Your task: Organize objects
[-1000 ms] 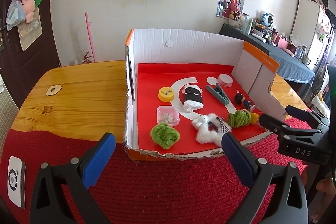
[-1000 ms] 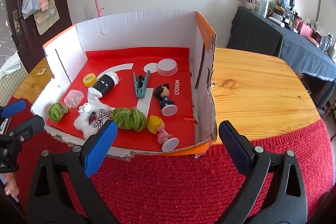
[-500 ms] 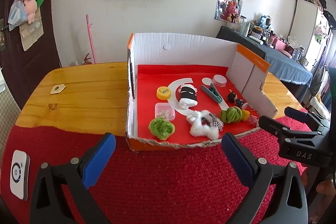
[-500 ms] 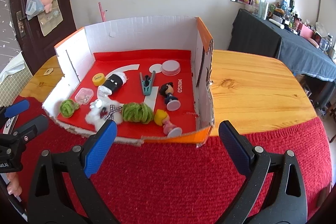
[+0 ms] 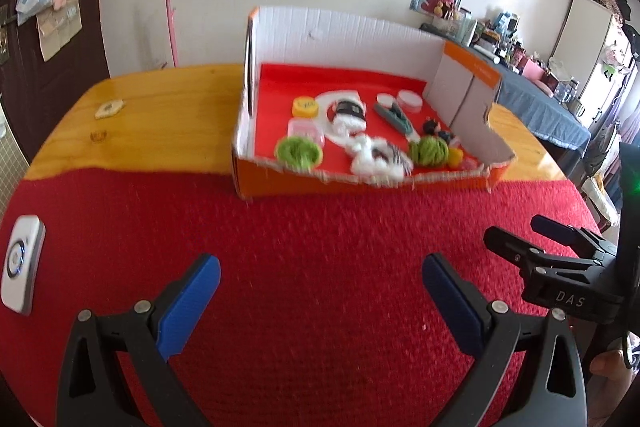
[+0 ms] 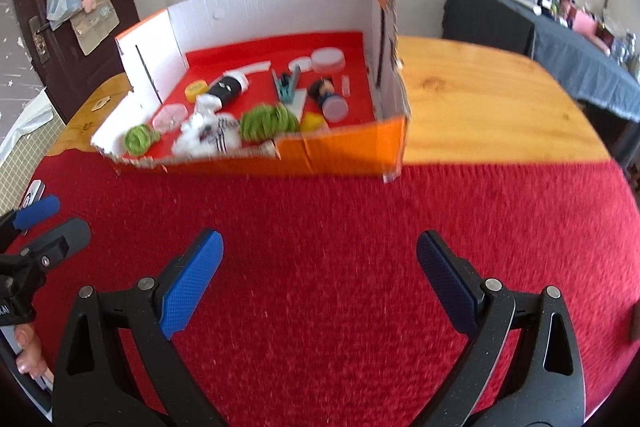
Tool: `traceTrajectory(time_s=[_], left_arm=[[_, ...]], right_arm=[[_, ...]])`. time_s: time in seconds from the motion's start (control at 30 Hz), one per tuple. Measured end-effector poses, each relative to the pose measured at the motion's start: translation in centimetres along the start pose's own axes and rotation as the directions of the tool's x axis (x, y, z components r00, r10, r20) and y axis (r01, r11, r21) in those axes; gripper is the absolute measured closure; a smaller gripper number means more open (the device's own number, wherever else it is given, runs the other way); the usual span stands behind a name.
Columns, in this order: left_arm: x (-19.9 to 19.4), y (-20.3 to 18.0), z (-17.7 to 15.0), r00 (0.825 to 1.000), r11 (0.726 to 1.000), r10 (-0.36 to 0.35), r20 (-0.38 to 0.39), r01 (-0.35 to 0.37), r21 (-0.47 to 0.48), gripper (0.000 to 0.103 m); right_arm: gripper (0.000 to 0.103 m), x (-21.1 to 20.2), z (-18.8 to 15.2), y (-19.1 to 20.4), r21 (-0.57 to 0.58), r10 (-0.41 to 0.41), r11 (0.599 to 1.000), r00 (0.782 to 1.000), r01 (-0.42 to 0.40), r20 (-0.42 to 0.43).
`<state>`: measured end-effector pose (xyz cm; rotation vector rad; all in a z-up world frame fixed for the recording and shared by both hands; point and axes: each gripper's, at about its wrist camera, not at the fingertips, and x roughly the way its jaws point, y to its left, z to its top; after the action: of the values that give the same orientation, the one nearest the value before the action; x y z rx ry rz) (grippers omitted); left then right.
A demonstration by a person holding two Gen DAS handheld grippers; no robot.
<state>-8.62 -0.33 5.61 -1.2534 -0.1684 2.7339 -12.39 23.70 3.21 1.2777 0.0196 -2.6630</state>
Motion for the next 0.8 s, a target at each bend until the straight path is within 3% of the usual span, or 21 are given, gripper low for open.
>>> traceTrajectory(time_s=[0.23,0.37,0.63,0.8], left_arm=[[1.7,-0.2,-1.5,0.997,0.999,0.035,-0.067,-0.035,-0.004,0.000],[2.5,0.2,-1.9,0.993,0.997,0.073,-0.096,-0.075,-0.011,0.000],[3.4,-0.4,-1.9,0.984,0.988,0.152,-0.092,-0.149,0.037,0.000],[3.5,-0.4,-1.9,0.982,0.985,0.173,-0.070,-0.172,0.017,0.000]], right_arm=[[0.004,1.3,-1.1,-0.3,0.010,-0.019,1.000,0.998,0.019,-0.055],[0.000,1.9,-1.3,0.6,-0.044,-0.075,0.996,0.994,0.072,-0.081],[0.000,2.0,-1.3,0.7,-0.047,-0.092,0.995,0.992,0.088,-0.082],[0.000,2.1,-1.3,0.7,-0.039,-0.093,0.995,0.992,0.090,-0.080]])
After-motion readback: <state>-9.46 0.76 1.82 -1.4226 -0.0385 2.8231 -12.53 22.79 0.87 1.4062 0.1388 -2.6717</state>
